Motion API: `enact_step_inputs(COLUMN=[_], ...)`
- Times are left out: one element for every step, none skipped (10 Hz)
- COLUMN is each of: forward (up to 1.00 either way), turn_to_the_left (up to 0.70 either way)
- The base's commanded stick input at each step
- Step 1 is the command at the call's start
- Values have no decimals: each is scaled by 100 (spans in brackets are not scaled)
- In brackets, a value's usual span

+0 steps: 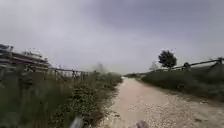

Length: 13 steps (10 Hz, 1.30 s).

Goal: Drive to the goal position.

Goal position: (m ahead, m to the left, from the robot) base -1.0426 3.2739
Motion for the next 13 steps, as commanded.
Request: enact_step_inputs(forward=[82, 65, 0, 0, 0, 0, 0, 0, 0, 0, 0, -25, -95], turn_to_the_left=[0, 0, 0, 0, 0, 0, 0, 0, 0, 0, 0, 0, 0])
